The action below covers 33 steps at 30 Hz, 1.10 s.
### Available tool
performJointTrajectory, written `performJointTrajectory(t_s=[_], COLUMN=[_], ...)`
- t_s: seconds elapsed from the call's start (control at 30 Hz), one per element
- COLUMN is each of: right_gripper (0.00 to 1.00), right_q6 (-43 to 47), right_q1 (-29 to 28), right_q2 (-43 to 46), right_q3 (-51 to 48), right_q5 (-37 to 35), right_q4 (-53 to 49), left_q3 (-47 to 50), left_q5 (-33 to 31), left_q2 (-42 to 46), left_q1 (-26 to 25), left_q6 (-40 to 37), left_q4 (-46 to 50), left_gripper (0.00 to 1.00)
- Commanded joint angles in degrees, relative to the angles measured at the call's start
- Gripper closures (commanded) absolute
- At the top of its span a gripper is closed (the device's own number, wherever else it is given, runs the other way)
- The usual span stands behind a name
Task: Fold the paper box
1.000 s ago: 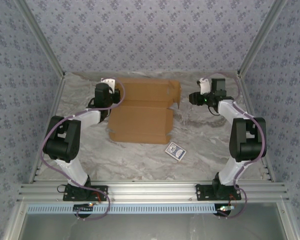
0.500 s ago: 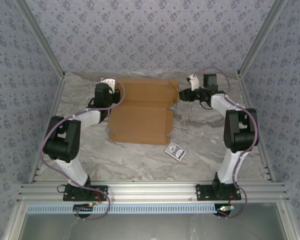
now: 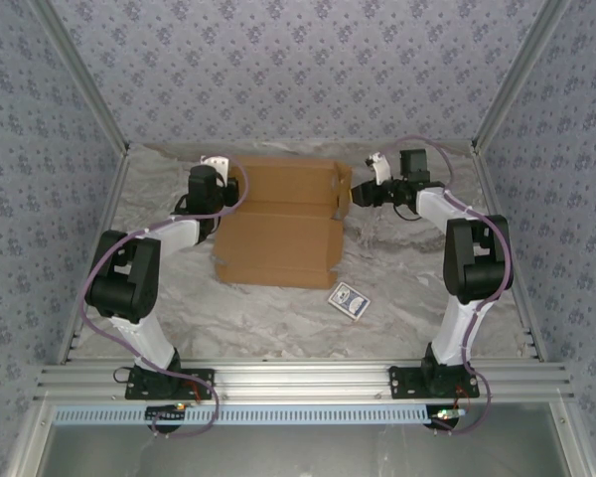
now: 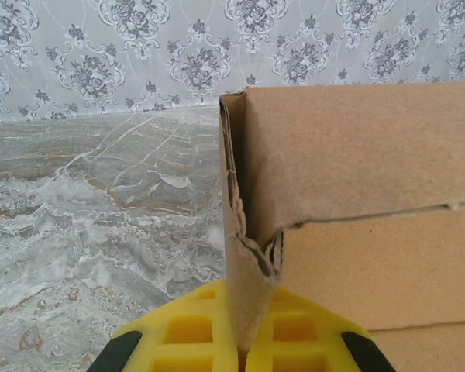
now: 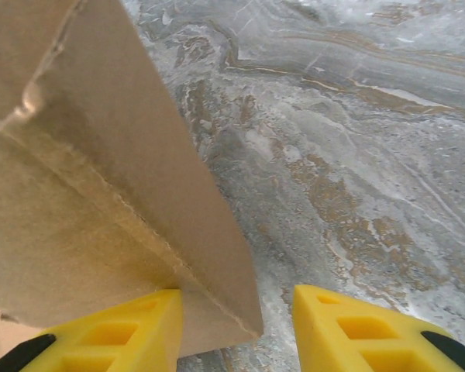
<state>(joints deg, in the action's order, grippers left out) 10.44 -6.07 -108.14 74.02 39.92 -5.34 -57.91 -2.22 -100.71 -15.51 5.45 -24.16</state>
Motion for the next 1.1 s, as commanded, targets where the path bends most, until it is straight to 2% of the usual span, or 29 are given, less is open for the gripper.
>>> performJointTrajectory(t_s=[0.0,0.67,0.9,1.07], right_gripper=[0.56,0.57,0.57,0.57], right_q6=[2.34,7.75,8.06,8.3], right_q1=[-0.58,-1.28,-1.43,-2.02], right_q2=[1.51,0.24,-1.94,-2.51], right_q3=[0.1,7.53,11.38,11.94], right_q5=[3.9,8.61,12.53,11.65], right_q4=[-2.92,-12.75,-15.11,-14.84], left_q3=[-1.21,-1.32,-1.66,-2.1], left_q5=[1.34,1.25,1.75,3.16], left_q2=[2.18,2.01,1.72,1.39], left_q1=[-0.31,-0.31,-0.31,-0.31], left_q6=[0.55,0.43,-1.43,-1.48], left_q4=[-1.09,-0.76,0.15,0.51], left_gripper=[0.98,0.98,0.98,0.98])
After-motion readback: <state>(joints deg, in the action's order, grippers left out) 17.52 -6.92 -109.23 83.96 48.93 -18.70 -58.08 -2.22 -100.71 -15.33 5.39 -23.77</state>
